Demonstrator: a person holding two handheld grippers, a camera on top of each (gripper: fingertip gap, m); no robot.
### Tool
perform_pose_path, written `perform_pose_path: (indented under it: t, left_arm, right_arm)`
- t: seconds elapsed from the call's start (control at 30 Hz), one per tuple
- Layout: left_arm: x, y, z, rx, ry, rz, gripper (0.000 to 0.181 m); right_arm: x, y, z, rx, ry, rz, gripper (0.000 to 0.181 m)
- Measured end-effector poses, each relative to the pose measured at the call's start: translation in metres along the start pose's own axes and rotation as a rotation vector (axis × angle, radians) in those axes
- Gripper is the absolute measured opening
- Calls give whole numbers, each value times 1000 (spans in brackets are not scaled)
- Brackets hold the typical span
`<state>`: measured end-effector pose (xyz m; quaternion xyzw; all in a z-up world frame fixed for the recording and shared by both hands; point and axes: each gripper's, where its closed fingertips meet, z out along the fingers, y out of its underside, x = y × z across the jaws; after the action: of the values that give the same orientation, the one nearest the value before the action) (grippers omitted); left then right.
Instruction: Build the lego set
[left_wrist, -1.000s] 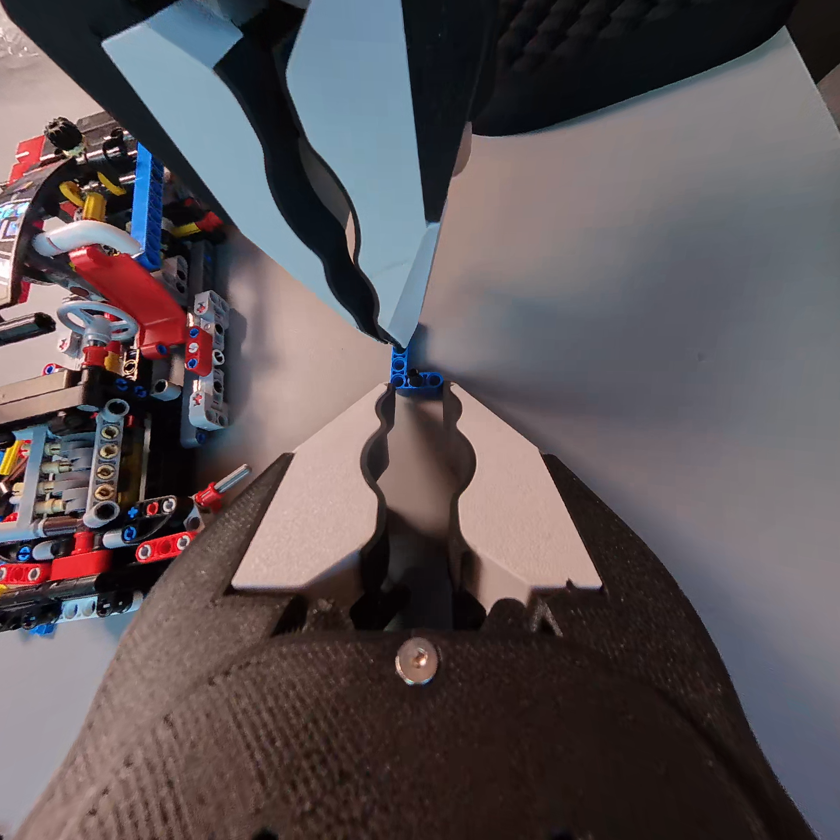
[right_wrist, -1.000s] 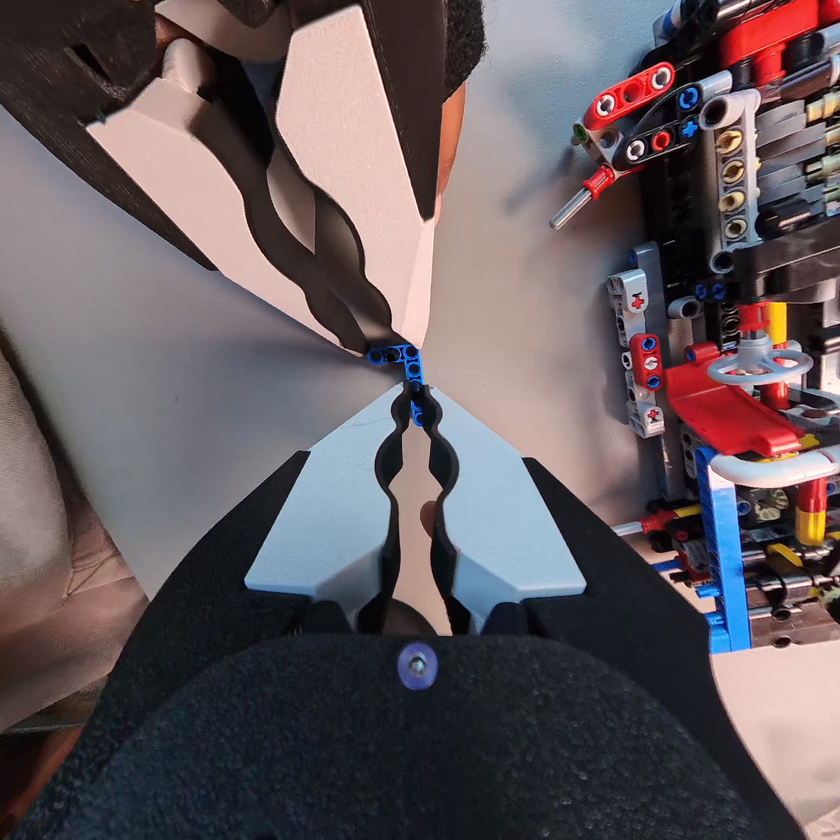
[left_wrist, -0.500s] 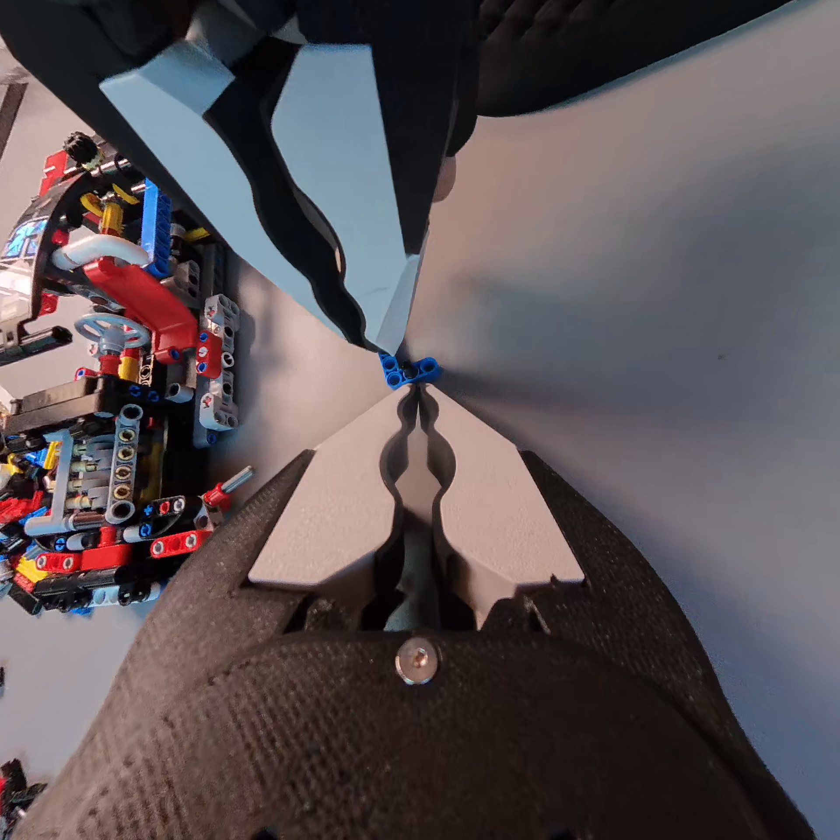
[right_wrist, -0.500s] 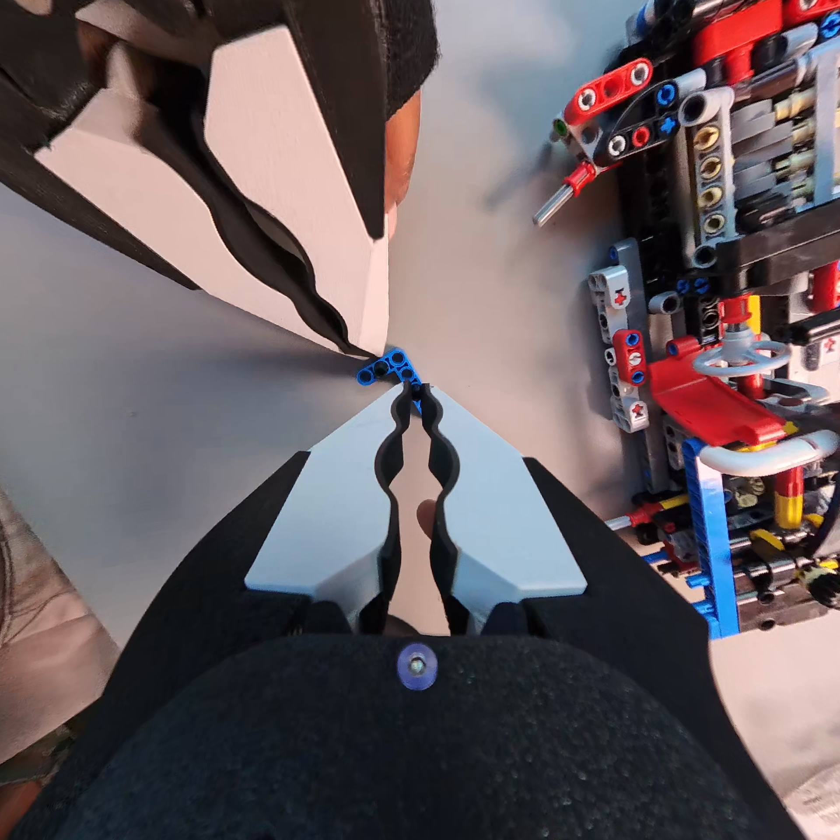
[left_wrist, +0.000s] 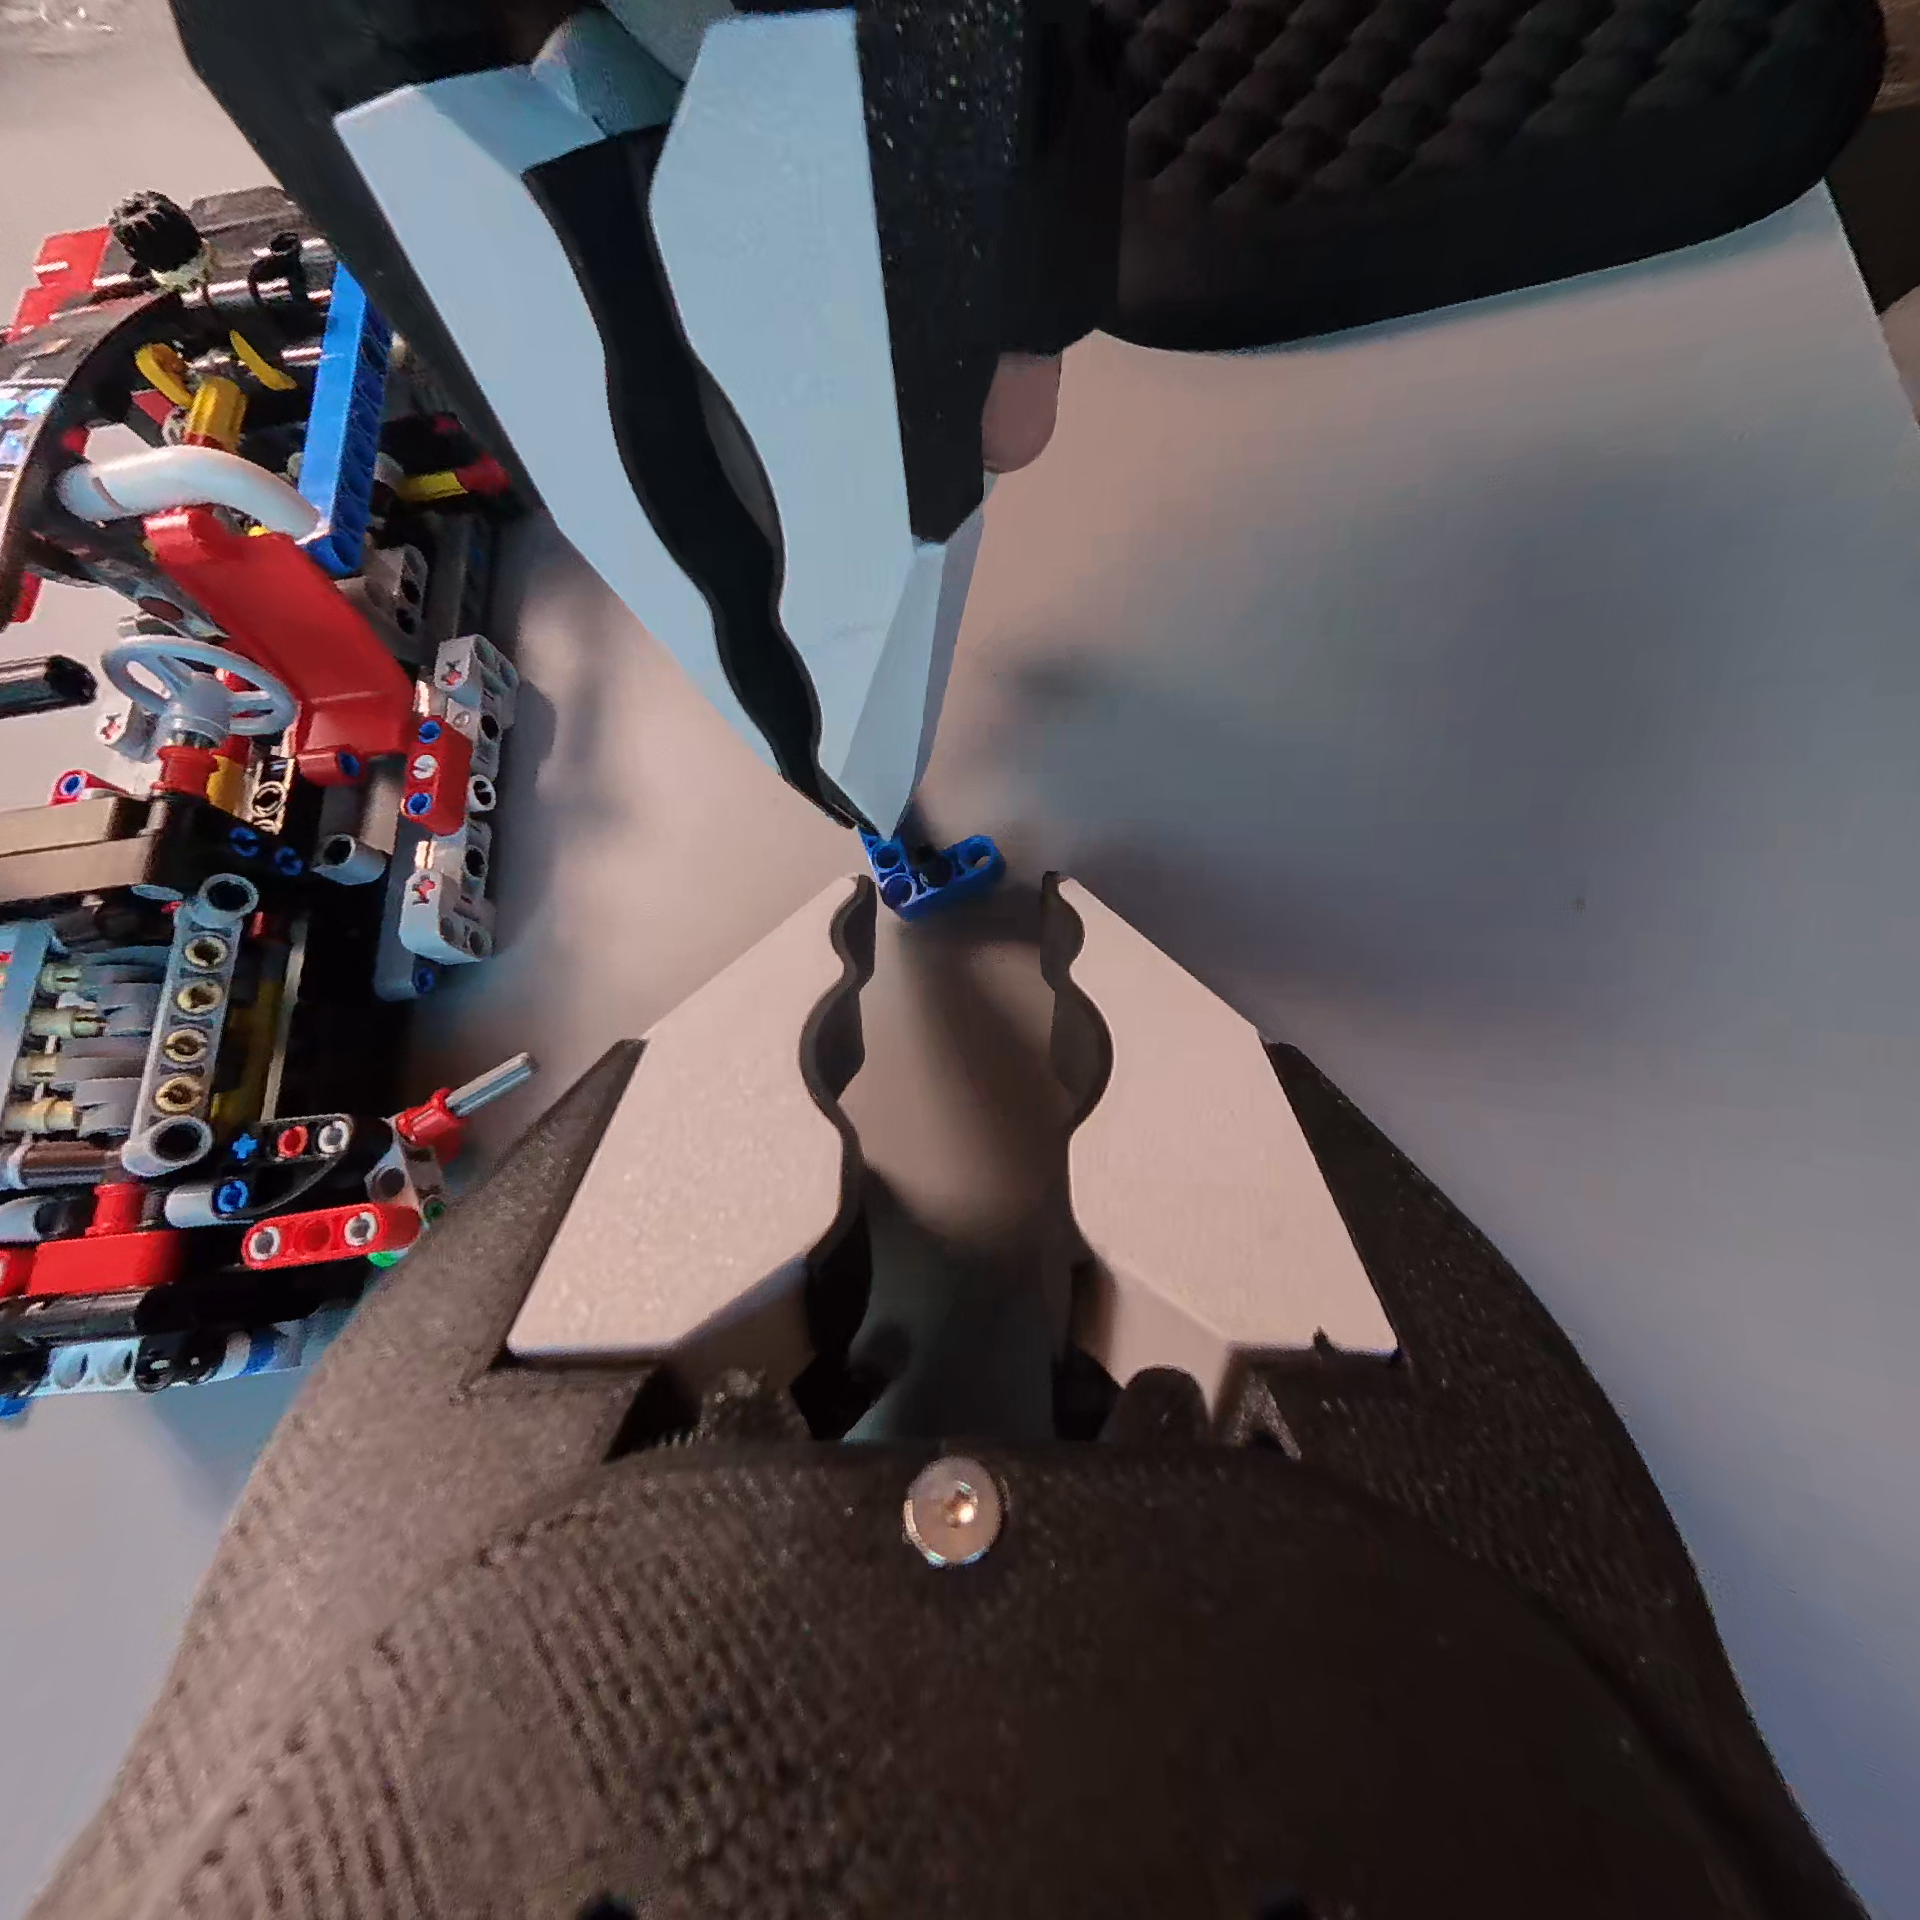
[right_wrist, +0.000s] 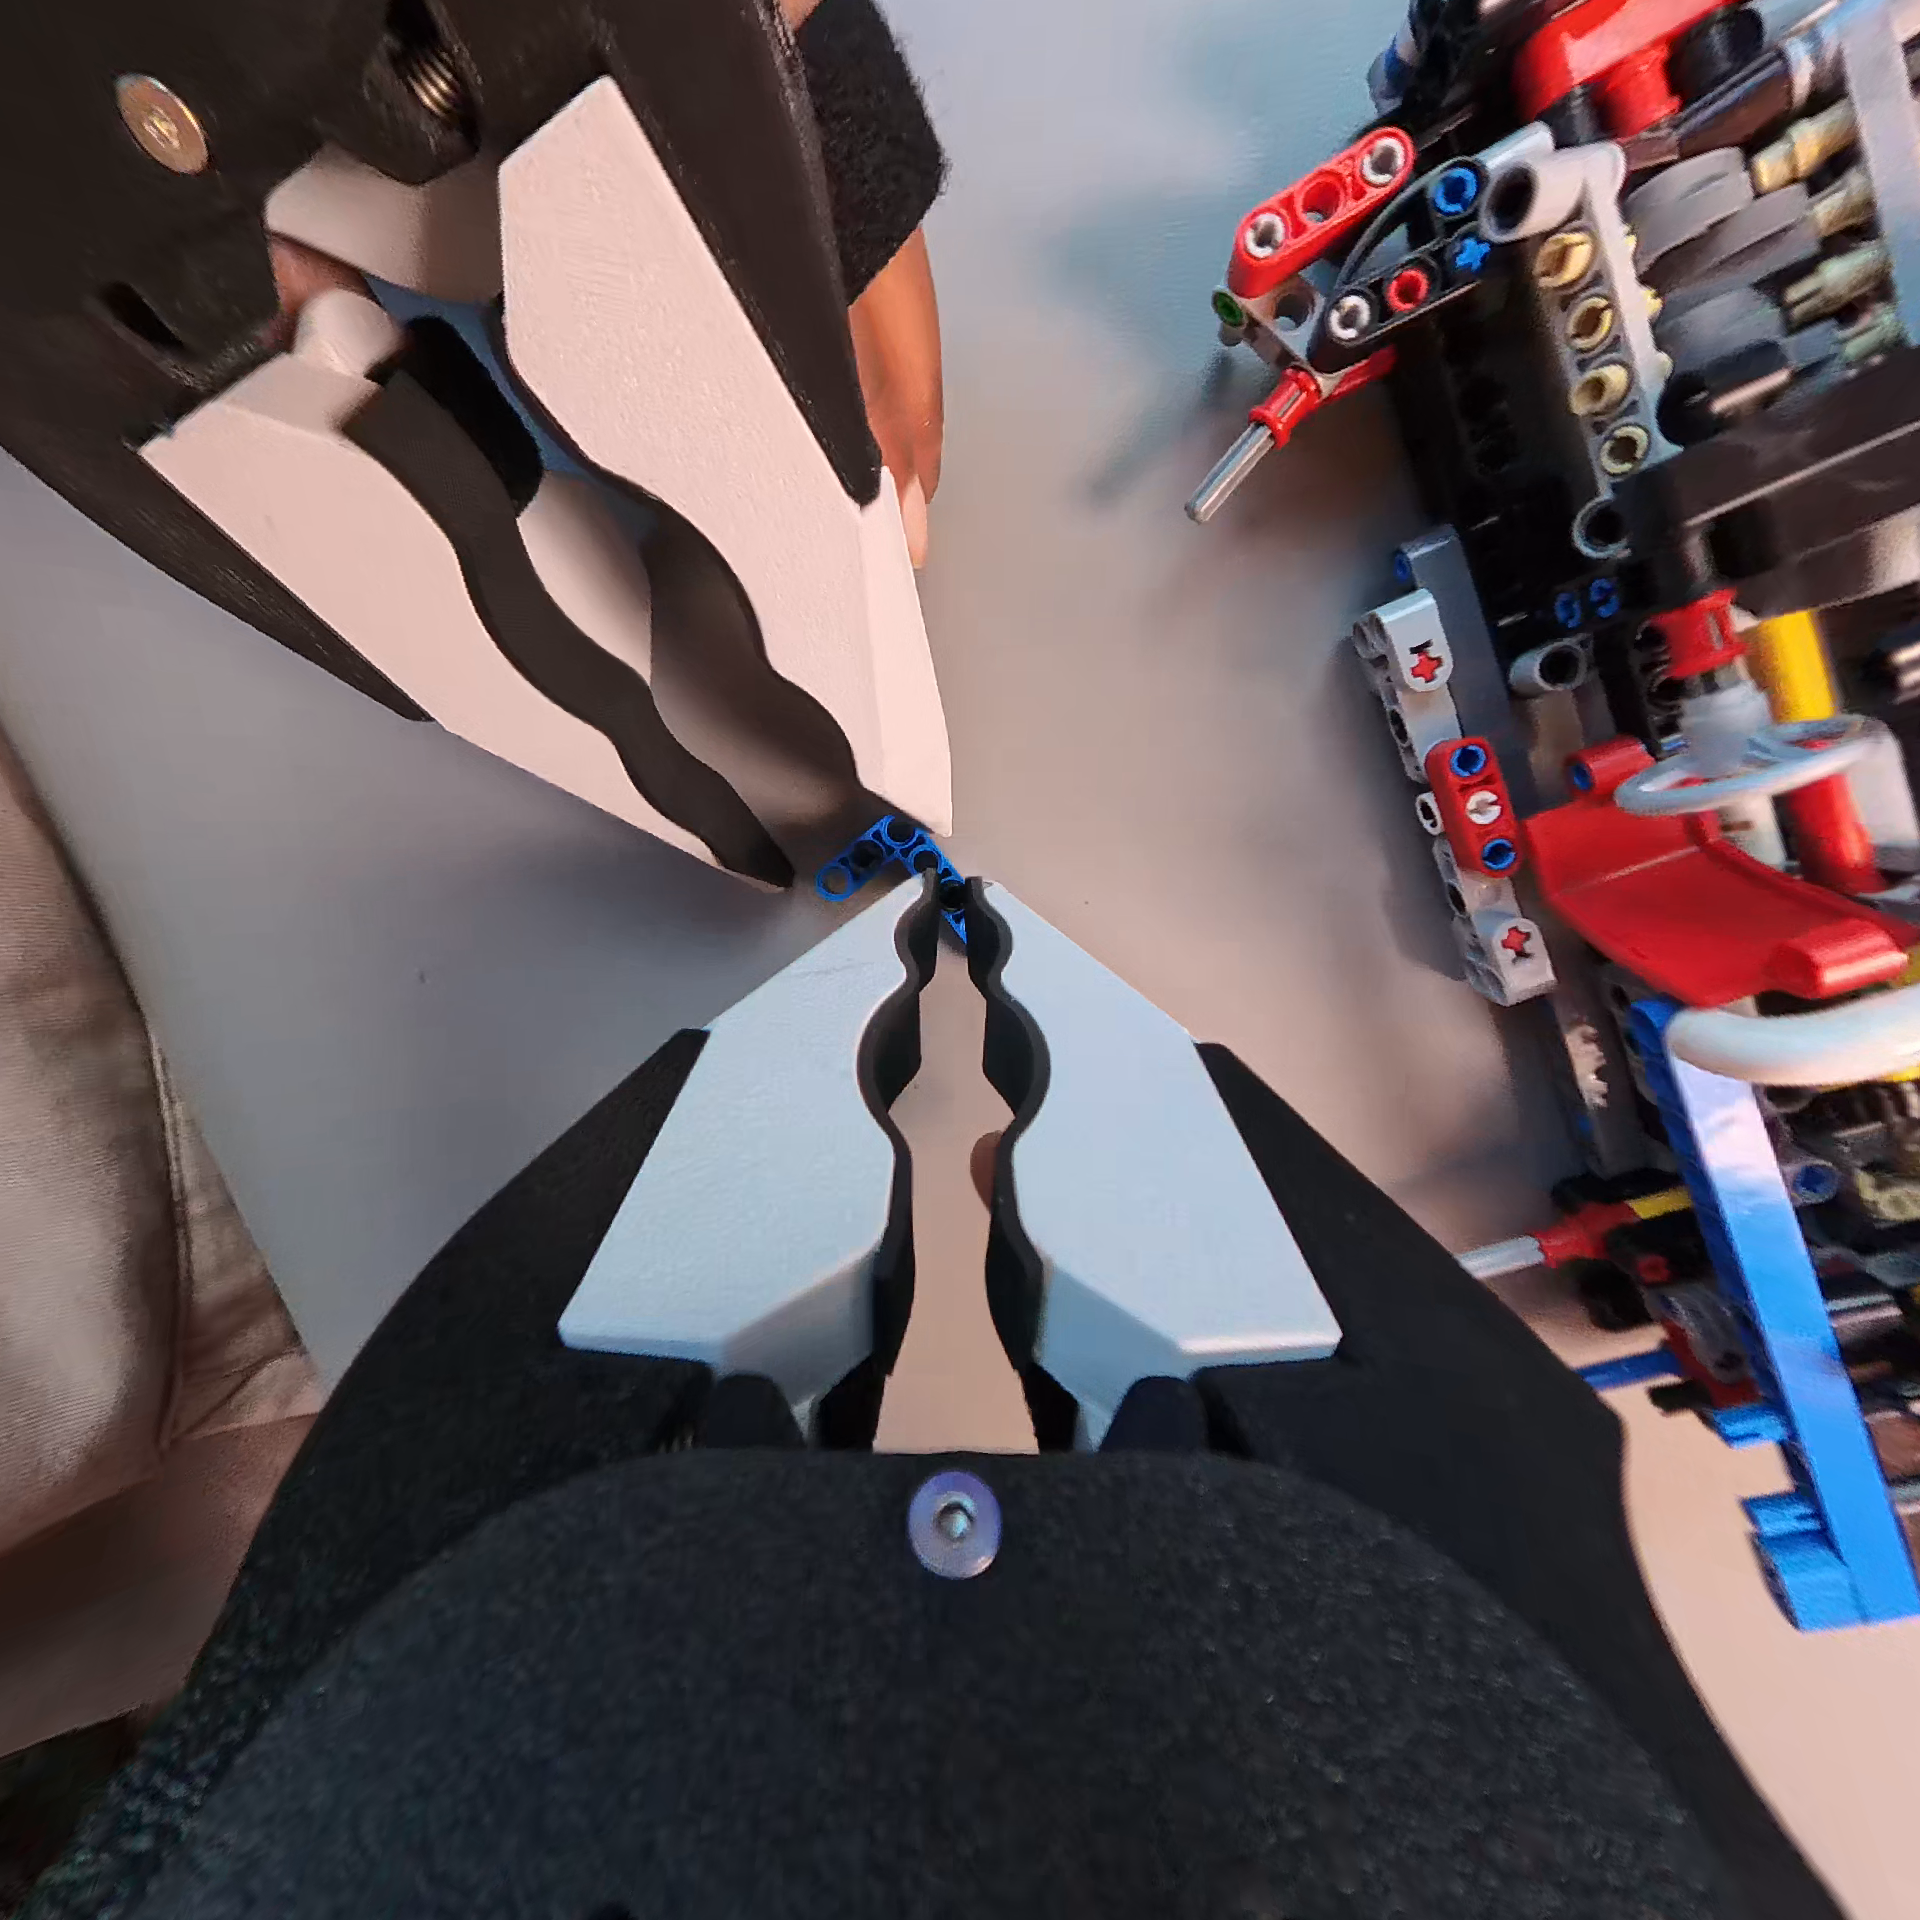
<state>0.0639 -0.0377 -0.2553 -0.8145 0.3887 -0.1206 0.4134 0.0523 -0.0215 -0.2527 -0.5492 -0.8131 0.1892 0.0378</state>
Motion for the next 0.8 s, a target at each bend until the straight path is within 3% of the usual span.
perform_pose_path:
  t: [0.4,0.67,0.8]
  left_arm:
    - [-4,1,0,-1,-27,3,26]
    - [-4,1,0,-1,-25,4,26]
    - [-3,1,-1,-1,-21,3,28]
  right_arm:
    - [-2,1,-1,95,-72,50,3]
    - [-7,4,-13,125,5,-175,28]
    - [1,12,-7,112,84,-285,30]
